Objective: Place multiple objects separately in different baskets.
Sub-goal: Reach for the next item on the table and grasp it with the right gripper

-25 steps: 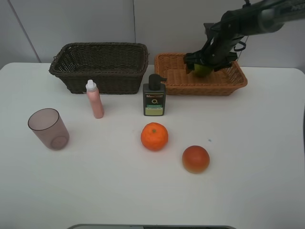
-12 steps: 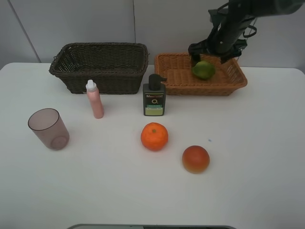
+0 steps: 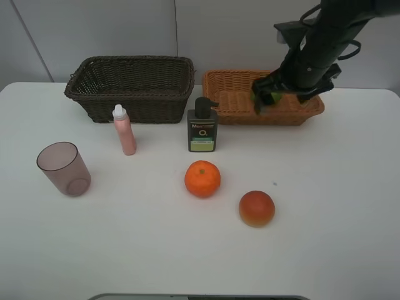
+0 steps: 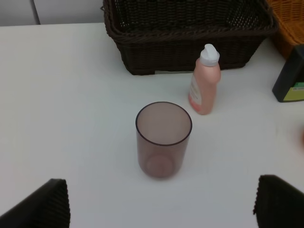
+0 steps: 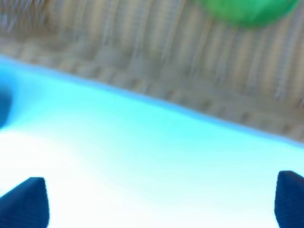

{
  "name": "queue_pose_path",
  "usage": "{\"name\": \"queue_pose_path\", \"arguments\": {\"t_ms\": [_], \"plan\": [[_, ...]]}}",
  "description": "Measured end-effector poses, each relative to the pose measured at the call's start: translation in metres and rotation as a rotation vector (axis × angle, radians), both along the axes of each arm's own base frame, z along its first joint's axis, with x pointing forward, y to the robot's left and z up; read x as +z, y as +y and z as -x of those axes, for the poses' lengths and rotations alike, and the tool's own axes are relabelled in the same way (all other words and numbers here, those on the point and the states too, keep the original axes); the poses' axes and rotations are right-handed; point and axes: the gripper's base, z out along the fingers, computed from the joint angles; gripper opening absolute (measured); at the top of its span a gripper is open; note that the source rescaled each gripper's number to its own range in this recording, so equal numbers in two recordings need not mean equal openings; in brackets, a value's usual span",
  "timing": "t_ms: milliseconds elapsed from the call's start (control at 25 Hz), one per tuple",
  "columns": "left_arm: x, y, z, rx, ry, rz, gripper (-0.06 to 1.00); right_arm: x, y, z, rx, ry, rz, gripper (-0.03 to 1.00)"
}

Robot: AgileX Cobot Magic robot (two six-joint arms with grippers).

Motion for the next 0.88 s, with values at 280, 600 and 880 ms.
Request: {"name": "queue_pose_path", "arguments": {"t_ms": [280, 600, 880], "plan": [[0.0, 0.0, 0.0, 0.0, 0.0, 0.0, 1.0, -0.009, 0.019, 0.054, 0.074, 0.144, 0.039, 1.0], [0.0, 0.0, 0.0, 0.0, 0.0, 0.0, 1.0, -0.023, 0.036, 0.096, 0.423, 0.193, 0.095, 1.0], [0.0, 0.0, 0.0, 0.0, 0.0, 0.0, 1.0, -0.052, 0.032, 0.116, 0.737, 0.21, 0.125, 1.0]]}}
